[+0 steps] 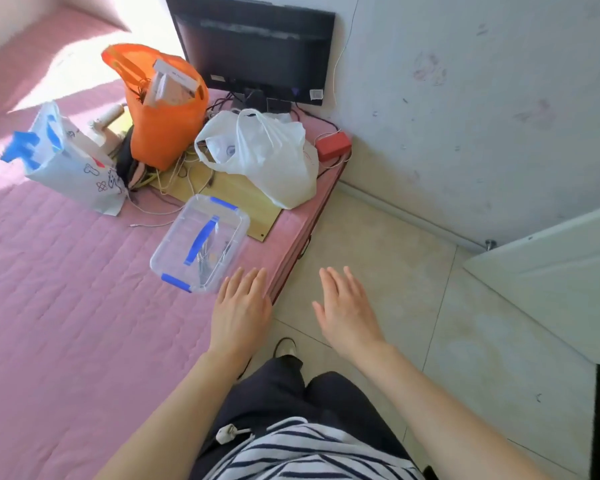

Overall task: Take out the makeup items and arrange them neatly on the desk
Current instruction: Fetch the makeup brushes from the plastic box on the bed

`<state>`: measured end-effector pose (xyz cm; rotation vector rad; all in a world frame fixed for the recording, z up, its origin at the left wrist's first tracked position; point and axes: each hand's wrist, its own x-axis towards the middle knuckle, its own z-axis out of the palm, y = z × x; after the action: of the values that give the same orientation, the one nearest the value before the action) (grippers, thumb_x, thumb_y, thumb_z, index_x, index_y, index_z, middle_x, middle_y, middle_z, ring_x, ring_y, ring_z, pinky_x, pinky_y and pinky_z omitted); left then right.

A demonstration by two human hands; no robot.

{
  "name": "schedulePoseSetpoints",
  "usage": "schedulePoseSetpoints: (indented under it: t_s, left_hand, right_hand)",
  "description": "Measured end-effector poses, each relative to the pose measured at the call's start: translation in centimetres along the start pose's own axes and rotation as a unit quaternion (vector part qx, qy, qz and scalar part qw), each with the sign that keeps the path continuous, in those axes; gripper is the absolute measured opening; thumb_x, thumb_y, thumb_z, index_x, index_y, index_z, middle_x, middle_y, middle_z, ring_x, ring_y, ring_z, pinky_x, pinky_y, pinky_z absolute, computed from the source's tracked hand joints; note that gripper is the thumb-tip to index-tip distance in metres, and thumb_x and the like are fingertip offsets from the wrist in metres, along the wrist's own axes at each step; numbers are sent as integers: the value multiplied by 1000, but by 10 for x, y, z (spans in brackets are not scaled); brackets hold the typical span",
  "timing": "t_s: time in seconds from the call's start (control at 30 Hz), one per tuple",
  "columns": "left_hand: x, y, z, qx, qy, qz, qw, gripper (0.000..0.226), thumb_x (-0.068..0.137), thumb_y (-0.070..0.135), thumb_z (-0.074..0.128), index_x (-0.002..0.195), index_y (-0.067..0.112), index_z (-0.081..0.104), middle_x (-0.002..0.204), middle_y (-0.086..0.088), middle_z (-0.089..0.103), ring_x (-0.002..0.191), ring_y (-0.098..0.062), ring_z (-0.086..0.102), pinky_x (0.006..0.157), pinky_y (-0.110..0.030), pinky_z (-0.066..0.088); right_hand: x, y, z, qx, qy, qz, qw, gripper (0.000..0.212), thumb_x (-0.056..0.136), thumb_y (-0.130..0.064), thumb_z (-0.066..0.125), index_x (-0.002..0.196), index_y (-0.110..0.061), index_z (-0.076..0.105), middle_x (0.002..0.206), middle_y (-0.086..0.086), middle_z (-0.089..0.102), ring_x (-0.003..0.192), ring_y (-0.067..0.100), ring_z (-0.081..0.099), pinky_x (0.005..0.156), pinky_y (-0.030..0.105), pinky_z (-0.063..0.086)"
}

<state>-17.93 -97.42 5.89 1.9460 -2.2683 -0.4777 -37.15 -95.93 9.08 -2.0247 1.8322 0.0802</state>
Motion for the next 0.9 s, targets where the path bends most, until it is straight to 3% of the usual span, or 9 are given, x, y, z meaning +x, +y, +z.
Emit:
schedulePoseSetpoints:
  t_s: [0.23, 0.47, 0.7, 0.9]
  left_hand:
    - [56, -16, -2, 5, -3, -55, 998, 49, 91, 17, 58, 138, 9, 47, 141, -7, 51, 137, -31, 37, 111, -46, 35]
    - [70, -26, 11, -14, 20, -168, 985, 51, 87, 13, 62, 136, 6, 49, 140, -11, 51, 135, -33, 40, 108, -47, 38]
    - [92, -18, 21, -23, 51, -324, 944, 53, 85, 10, 65, 136, 5, 50, 140, -14, 51, 133, -33, 44, 109, -45, 37]
    - [105, -20, 44, -63, 61, -431, 898, 51, 86, 6, 58, 136, 4, 46, 141, -15, 48, 135, -34, 38, 108, -47, 38]
  right_hand:
    - [80, 1, -23, 0, -11, -44, 999, 60, 101, -34, 36, 150, -7, 14, 157, 10, 17, 147, 30, 4, 120, 39, 12]
    - [151, 3, -30, -38, -70, -141, 987, 60, 101, -32, 36, 150, -4, 15, 157, 13, 18, 146, 32, 4, 120, 40, 11]
    - [218, 7, -35, -110, -114, -275, 948, 60, 99, -31, 41, 147, -1, 22, 154, 17, 26, 145, 34, 15, 119, 44, 16]
    - [276, -4, -27, -149, -171, -378, 898, 59, 101, -29, 35, 150, -4, 15, 158, 13, 16, 146, 31, 8, 119, 43, 13]
